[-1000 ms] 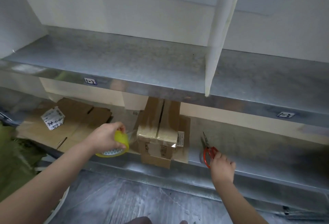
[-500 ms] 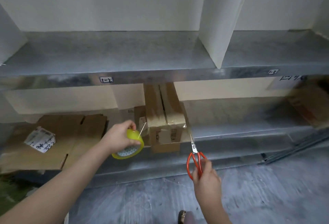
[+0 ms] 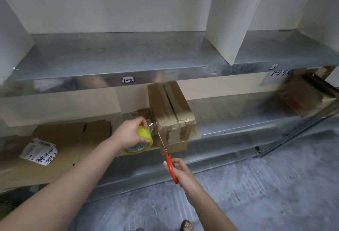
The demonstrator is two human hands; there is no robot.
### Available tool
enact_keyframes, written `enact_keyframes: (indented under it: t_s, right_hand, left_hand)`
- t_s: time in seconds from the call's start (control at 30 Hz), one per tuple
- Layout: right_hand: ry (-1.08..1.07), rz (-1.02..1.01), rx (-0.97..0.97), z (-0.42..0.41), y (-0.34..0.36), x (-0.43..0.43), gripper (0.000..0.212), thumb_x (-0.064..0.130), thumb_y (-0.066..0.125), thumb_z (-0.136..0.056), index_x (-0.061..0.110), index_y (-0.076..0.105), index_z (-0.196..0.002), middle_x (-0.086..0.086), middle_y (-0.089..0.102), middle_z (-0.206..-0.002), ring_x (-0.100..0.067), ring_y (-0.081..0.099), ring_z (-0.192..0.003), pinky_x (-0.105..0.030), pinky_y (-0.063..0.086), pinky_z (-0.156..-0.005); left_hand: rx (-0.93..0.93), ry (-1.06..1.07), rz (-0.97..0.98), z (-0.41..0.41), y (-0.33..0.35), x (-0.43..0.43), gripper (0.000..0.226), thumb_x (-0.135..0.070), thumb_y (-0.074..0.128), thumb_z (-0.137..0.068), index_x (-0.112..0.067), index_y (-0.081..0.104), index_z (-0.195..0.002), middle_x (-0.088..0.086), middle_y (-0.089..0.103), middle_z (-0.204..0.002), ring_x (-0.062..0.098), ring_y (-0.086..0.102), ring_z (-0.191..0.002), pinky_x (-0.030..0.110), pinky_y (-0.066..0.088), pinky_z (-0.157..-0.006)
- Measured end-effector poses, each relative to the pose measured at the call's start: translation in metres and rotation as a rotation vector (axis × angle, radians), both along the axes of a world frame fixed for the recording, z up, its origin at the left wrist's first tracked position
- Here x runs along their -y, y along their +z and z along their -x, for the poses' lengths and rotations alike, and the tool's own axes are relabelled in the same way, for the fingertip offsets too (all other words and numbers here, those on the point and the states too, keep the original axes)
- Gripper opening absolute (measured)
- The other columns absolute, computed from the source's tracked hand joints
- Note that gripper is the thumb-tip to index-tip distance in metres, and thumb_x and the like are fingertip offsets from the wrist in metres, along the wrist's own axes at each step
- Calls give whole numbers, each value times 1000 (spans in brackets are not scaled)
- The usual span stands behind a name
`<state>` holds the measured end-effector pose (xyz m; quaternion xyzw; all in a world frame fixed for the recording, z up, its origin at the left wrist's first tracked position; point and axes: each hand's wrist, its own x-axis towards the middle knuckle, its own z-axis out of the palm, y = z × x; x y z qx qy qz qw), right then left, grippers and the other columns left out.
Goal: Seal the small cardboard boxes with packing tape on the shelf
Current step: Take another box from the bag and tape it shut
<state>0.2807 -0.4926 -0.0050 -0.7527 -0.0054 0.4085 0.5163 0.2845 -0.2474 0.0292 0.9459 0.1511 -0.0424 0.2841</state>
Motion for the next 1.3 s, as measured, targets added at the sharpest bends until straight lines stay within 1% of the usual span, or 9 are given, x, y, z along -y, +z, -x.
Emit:
enact_keyframes:
  t_s: [0.1, 0.23, 0.47, 0.67, 0.83, 0.97, 1.1, 1.2, 1.3]
  right_hand:
    - [-14, -13, -30, 0, 5, -8, 39, 58, 64, -84, 31, 56, -110, 12, 52, -78, -1, 48, -71, -18, 33, -62]
    - [-41, -62, -52, -2, 8, -15, 38, 56, 65, -83, 28, 61, -109, 14, 55, -79, -1, 46, -72, -18, 31, -60]
    - [-32, -72, -33, -8, 7, -23, 24, 47, 60, -92, 26, 63, -105, 5, 52, -72, -4, 45, -61, -16, 32, -54]
    - [-52, -69, -13, -10, 2, -26, 17, 40, 62, -93, 25, 65, -99, 2, 55, -74, -10, 50, -71, -20, 37, -64]
    - [-72, -82, -15, -13, -8, -23, 15, 38, 66, -90, 24, 68, -96, 2, 56, -70, -10, 51, -69, -23, 40, -66]
    - [-45, -43, 44, -17, -15, -23, 19, 46, 69, -86, 28, 66, -92, 11, 61, -68, -8, 56, -71, -20, 42, -66]
    - [95, 55, 157, -20, -21, -25, 40, 66, 68, -75, 36, 55, -97, 12, 65, -87, -7, 61, -79, -22, 48, -72]
    - [154, 125, 247, -24, -30, -20, 55, 72, 67, -70, 39, 48, -110, 10, 61, -113, -15, 59, -106, -33, 51, -92]
    - [200, 286, 489, -28, -39, -3, 70, 82, 55, -66, 39, 46, -121, 11, 57, -124, -16, 49, -118, -41, 45, -99]
  left_hand:
    - [6, -9, -5, 0, -1, -4, 51, -46, 84, -64, -32, 49, -98, -7, 57, -105, 17, 51, -91, 27, 37, -62]
    - [14, -31, -23, -2, -2, -6, 50, -49, 84, -64, -33, 49, -96, -9, 58, -105, 17, 52, -91, 28, 40, -65]
    - [-4, -47, -34, -6, -2, -8, 51, -51, 82, -65, -35, 48, -98, -9, 56, -107, 17, 52, -94, 30, 48, -71]
    - [-9, -61, -38, -6, -5, -9, 51, -51, 82, -65, -35, 47, -99, -9, 56, -107, 16, 52, -94, 31, 49, -72]
    - [-8, -79, -32, -7, -9, -10, 52, -51, 83, -65, -35, 46, -98, -11, 55, -105, 15, 52, -93, 29, 49, -70]
    - [11, -95, -12, -9, -8, -9, 51, -51, 82, -65, -36, 44, -95, -14, 55, -104, 14, 53, -92, 26, 45, -66]
    - [-7, -119, -49, -9, -8, -6, 52, -48, 84, -65, -35, 45, -96, -10, 57, -107, 15, 53, -94, 29, 48, -73]
    - [-12, -89, -34, -6, -6, -7, 51, -49, 82, -66, -35, 45, -97, -12, 54, -104, 14, 52, -93, 24, 44, -65]
    - [-13, -73, -29, -5, -6, -9, 50, -48, 82, -67, -34, 46, -100, -12, 54, -104, 14, 52, -93, 24, 41, -63]
